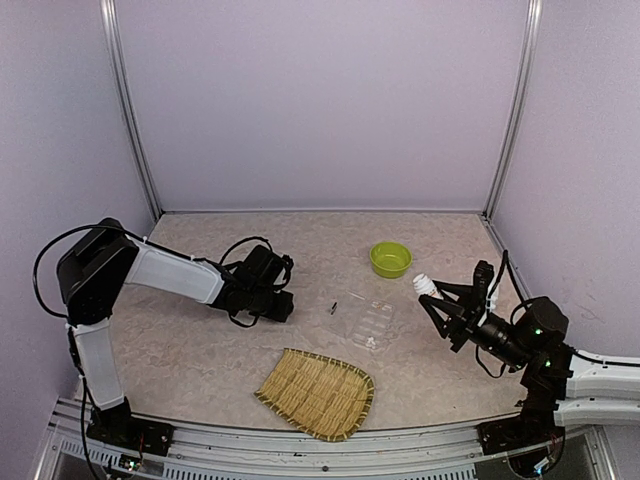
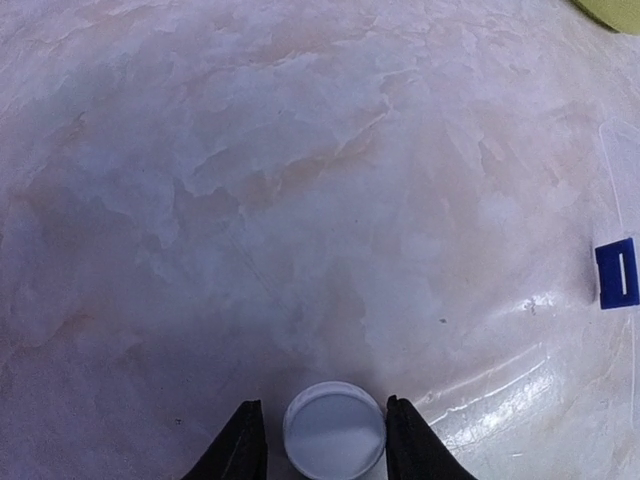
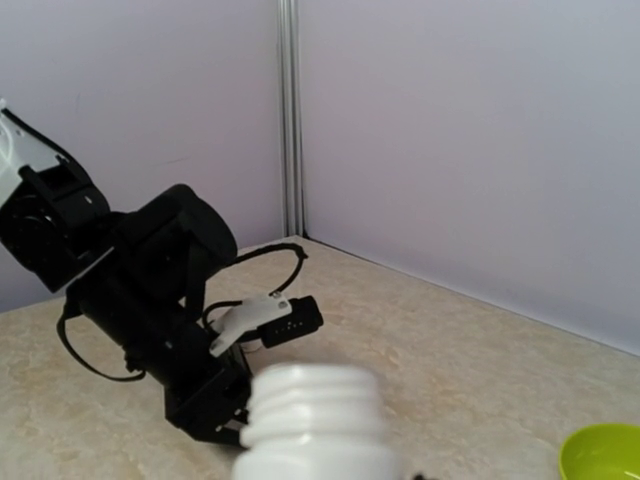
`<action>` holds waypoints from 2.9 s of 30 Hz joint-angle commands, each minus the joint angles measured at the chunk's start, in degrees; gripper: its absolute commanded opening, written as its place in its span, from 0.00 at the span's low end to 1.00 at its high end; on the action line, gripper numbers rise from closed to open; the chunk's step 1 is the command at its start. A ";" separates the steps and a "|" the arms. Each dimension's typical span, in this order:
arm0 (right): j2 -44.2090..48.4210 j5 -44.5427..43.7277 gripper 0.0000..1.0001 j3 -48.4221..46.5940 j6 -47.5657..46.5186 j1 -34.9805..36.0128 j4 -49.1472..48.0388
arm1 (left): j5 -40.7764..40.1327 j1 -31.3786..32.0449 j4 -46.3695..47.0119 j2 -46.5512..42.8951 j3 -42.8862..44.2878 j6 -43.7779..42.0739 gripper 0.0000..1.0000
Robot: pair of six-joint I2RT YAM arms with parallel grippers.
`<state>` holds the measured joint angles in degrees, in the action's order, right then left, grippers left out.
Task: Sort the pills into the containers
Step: Pick up the lid of the pill bottle from the center of the board, then close the lid of the pill bottle.
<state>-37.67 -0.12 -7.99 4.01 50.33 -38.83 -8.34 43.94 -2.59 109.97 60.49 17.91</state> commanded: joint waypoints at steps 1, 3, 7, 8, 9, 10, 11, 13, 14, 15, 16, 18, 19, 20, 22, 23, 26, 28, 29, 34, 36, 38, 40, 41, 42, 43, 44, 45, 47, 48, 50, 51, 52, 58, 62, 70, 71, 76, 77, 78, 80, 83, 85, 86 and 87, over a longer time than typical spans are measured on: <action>0.25 -0.73 0.09 -1.88 -0.32 -0.47 0.76 | -1.49 0.53 -1.44 0.56 1.78 -0.31 0.40; 0.08 -0.72 0.09 -1.86 -0.23 -0.44 0.61 | -1.62 0.53 -1.50 0.36 1.68 -0.36 0.39; -0.50 -0.73 0.09 -1.86 0.03 -0.46 0.39 | -1.54 0.53 -1.28 0.16 1.65 -0.39 0.33; -0.64 -0.74 0.09 -1.86 0.03 -0.44 0.41 | -1.48 0.53 -1.20 0.24 1.61 -0.41 0.32; -0.65 -0.67 0.09 -1.86 0.03 -0.43 0.37 | -1.42 0.53 -1.12 0.31 1.63 -0.36 0.32; -0.72 -0.68 0.09 -1.86 0.11 -0.42 0.36 | -1.40 0.60 -1.04 0.33 1.63 -0.43 0.30; -0.78 -0.75 0.09 -1.86 0.10 -0.46 0.34 | -1.41 0.61 -0.99 0.41 1.64 -0.45 0.29; -1.02 -0.48 0.09 -1.86 0.12 -0.41 0.25 | -1.29 0.62 -0.82 0.27 1.58 -0.42 0.27; -1.19 -0.30 0.09 -1.93 0.12 -0.45 0.22 | -1.20 0.62 -0.64 0.05 1.57 -0.49 0.26; -1.44 -0.01 0.09 -2.01 0.12 -0.46 0.14 | -1.07 0.69 -0.48 -0.11 1.52 -0.59 0.26; -1.75 0.29 0.09 -2.09 0.12 -0.47 0.00 | -0.59 0.75 -0.22 -0.59 1.48 -0.81 0.26; -2.68 1.14 0.09 -2.50 0.03 -0.43 -0.06 | 1.49 0.86 0.46 -1.64 1.32 -0.95 0.25; -3.19 1.69 0.10 -2.78 -0.03 -0.41 -0.10 | 2.95 0.95 0.99 -2.47 1.22 -1.09 0.25; -3.68 2.51 0.10 -3.08 -0.05 -0.46 -0.04 | 4.32 1.15 1.53 -3.43 1.07 -1.26 0.25; -4.79 3.75 0.10 -3.87 -0.14 -0.41 -0.31 | 7.30 1.89 2.65 -5.46 0.87 -1.33 0.25; -5.39 4.35 0.10 -4.15 -0.14 -0.47 -0.59 | 8.67 2.45 3.20 -6.35 0.88 -1.49 0.25; -7.28 6.42 0.11 -4.77 0.02 -0.41 -1.78 | 11.51 4.73 4.53 -9.52 1.46 -2.08 0.25; -8.49 7.49 0.12 -5.30 0.31 -0.42 -2.23 | 13.42 6.34 4.81 -11.59 2.31 -2.21 0.26; -9.23 8.12 0.12 -5.56 0.42 -0.41 -2.51 | 14.52 7.10 5.13 -12.33 2.69 -2.17 0.26; -12.49 10.58 0.13 -7.00 1.04 -0.28 -3.05 | 21.24 9.92 6.70 -15.40 5.34 -0.49 0.26; -13.17 11.02 0.13 -7.61 0.96 0.11 -3.08 | 23.68 10.67 7.66 -16.18 6.22 0.54 0.26; -13.62 10.79 0.13 -7.94 0.56 0.75 -3.19 | 26.21 11.24 8.65 -16.73 7.05 1.73 0.26; -14.01 10.59 0.13 -8.32 0.19 1.37 -3.27 | 28.46 11.95 9.48 -16.83 7.82 2.70 0.26; -14.17 10.65 0.13 -8.48 0.13 1.58 -3.35 | 29.41 12.28 9.83 -16.73 8.16 2.82 0.26; -14.26 10.62 0.13 -8.55 0.04 1.82 -3.42 | 30.26 12.61 10.42 -16.66 8.42 2.83 0.26; -14.40 10.58 0.13 -8.61 0.03 1.94 -3.56 | 31.10 12.84 10.98 -16.64 8.55 4.31 0.26; -14.53 10.63 0.13 -8.62 -0.04 2.04 -3.63 | 31.90 13.05 11.69 -16.56 8.63 4.88 0.26; -14.70 10.72 0.13 -8.70 -0.04 2.21 -3.75 | 32.70 13.24 12.51 -16.47 8.52 5.38 0.26; -14.80 10.99 0.13 -8.79 -0.01 2.44 -3.89 | 34.17 13.49 14.24 -16.42 8.28 6.46 0.26; -14.88 10.94 0.13 -8.80 -0.05 2.57 -3.97 | 34.72 13.57 15.09 -16.38 8.10 6.96 0.26; -14.97 11.03 0.13 -8.80 -0.14 2.74 -4.08 | 36.07 13.62 16.49 -16.16 8.03 7.89 0.26; -15.03 11.03 0.13 -8.83 -0.21 2.83 -4.08 | 36.48 13.67 17.01 -16.07 8.03 8.24 0.26; -15.06 11.00 0.13 -8.92 -0.22 2.85 -4.03 | 36.64 13.71 17.44 -16.05 7.98 8.55 0.26; -15.14 10.87 0.13 -9.06 -0.15 2.99 -3.82 | 37.56 14.30 18.04 -15.39 8.86 9.52 0.27; -14.55 10.62 0.13 -9.15 -0.14 3.07 -3.64 | 36.90 14.66 16.61 -14.73 9.38 9.06 0.27; -14.62 10.75 0.13 -9.50 0.03 3.11 -3.50 | 36.40 15.38 16.64 -13.90 9.77 9.06 0.27; -14.67 10.91 0.13 -9.54 0.11 3.09 -3.60 | 36.34 15.43 16.59 -13.77 9.77 9.06 0.27; -14.84 11.34 0.13 -10.00 0.34 3.19 -3.47 | 36.17 15.56 16.61 -13.49 9.86 8.99 0.27; -14.91 11.39 0.13 -10.07 0.37 3.14 -3.45 | 36.20 15.56 16.60 -13.52 9.89 8.98 0.27; -14.94 11.38 0.13 -10.18 0.38 3.13 -3.52 | 36.32 15.56 16.67 -13.55 9.84 8.98 0.27; -15.04 11.50 0.13 -10.35 0.38 3.13 -3.53 | 36.29 15.56 16.81 -13.47 9.81 8.98 0.27; -15.15 11.88 0.13 -10.59 0.60 3.13 -3.69 | 36.01 15.64 17.00 -13.54 9.60 9.15 0.27; -15.10 12.20 0.13 -10.71 0.78 3.14 -3.97 | 35.93 15.64 17.10 -13.49 9.51 9.16 0.27; -15.09 12.41 0.13 -10.73 0.82 3.19 -4.14 | 35.87 15.63 17.08 -13.42 9.54 9.15 0.29; -15.07 12.61 0.13 -10.81 0.90 3.24 -4.35 | 35.77 15.64 16.97 -13.27 9.48 9.09 0.30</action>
<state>-52.73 11.40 -16.47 4.14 52.77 -40.56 27.86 59.24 13.72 96.01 68.90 26.81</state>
